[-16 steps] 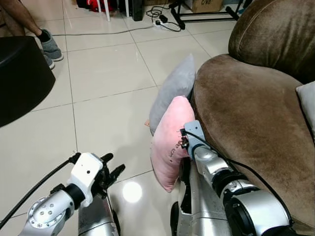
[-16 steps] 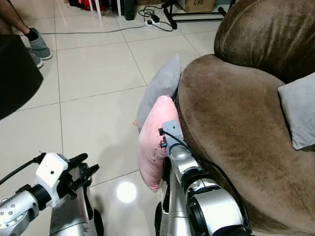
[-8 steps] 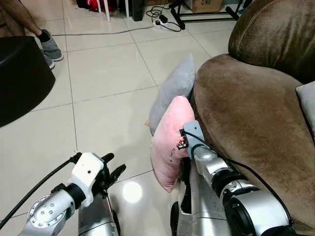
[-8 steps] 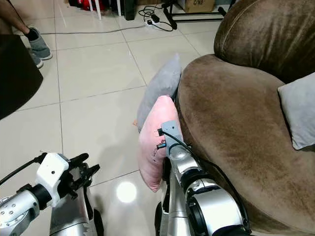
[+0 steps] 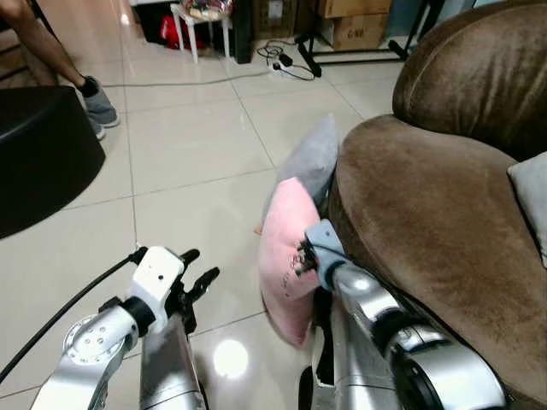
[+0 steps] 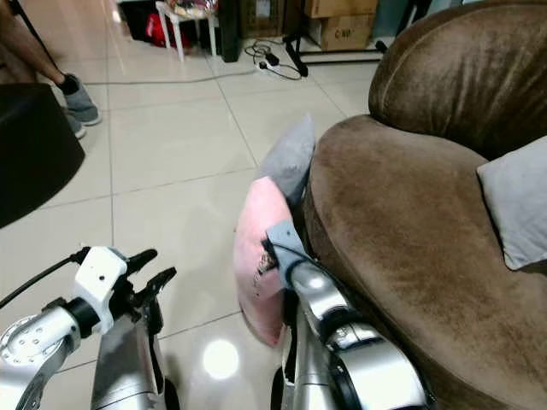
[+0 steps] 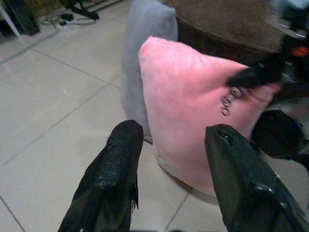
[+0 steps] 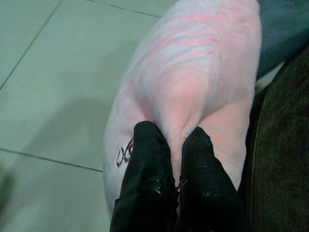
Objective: Move the pillow to the sofa from floor
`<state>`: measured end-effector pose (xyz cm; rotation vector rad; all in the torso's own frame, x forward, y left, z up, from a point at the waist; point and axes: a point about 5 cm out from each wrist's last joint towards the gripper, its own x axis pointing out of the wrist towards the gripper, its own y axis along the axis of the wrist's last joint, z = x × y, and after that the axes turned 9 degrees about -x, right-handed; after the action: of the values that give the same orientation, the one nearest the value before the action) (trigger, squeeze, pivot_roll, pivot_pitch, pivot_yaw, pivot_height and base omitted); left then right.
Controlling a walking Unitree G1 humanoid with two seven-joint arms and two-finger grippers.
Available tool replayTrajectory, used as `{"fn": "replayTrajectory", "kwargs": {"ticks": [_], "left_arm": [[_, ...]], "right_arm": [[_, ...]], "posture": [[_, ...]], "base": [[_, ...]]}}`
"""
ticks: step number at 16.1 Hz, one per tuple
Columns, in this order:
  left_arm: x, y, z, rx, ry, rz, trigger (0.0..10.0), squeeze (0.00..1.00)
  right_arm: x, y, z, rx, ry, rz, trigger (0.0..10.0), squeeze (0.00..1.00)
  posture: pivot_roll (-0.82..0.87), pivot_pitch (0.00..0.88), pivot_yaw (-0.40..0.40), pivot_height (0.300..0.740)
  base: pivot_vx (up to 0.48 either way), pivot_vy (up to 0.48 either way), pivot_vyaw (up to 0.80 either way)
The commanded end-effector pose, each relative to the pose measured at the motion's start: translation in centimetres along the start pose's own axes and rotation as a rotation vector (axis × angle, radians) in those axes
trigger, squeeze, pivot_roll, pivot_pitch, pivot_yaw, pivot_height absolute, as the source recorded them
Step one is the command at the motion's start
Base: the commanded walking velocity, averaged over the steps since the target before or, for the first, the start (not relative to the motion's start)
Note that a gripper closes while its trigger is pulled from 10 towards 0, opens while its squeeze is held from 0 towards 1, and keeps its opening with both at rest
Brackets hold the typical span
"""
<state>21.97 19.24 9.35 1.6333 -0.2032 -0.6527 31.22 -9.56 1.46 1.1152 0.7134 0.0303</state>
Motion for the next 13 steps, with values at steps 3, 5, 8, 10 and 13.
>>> {"fn": "replayTrajectory", "kwargs": {"ticks": [3,5,8,10,13], "left_arm": [[0.8,0.1,-0.2,0.012,0.035,0.034,10.0,0.0],[0.6,0.7,-1.0,0.007,0.129,0.094,10.0,0.0],[-1.1,2.4,-1.4,0.0,0.225,0.171,10.0,0.0],[-1.9,3.1,-1.5,0.007,0.286,0.199,10.0,0.0],[-1.7,5.6,-1.7,0.034,0.316,0.268,10.0,0.0]], "right_arm": [[-0.8,2.2,2.5,0.05,-0.001,0.235,0.0,0.0],[-2.6,5.4,5.3,0.197,-0.055,0.466,0.0,0.0],[-7.3,9.1,8.4,0.314,-0.146,0.678,0.0,0.0],[-11.4,11.9,11.8,0.358,-0.295,0.824,1.0,0.0],[-17.4,17.1,18.1,0.417,-0.499,1.017,10.0,0.0]], "posture": [[0.07,0.0,-0.04,0.451],[0.06,0.0,-0.058,0.451],[0.05,0.0,-0.061,0.451],[0.05,0.0,-0.053,0.451],[0.04,0.0,-0.044,0.451]], "base": [[0.0,0.0,0.0],[0.0,0.0,0.0],[0.0,0.0,0.0],[0.0,0.0,0.0],[0.0,0.0,0.0]]}}
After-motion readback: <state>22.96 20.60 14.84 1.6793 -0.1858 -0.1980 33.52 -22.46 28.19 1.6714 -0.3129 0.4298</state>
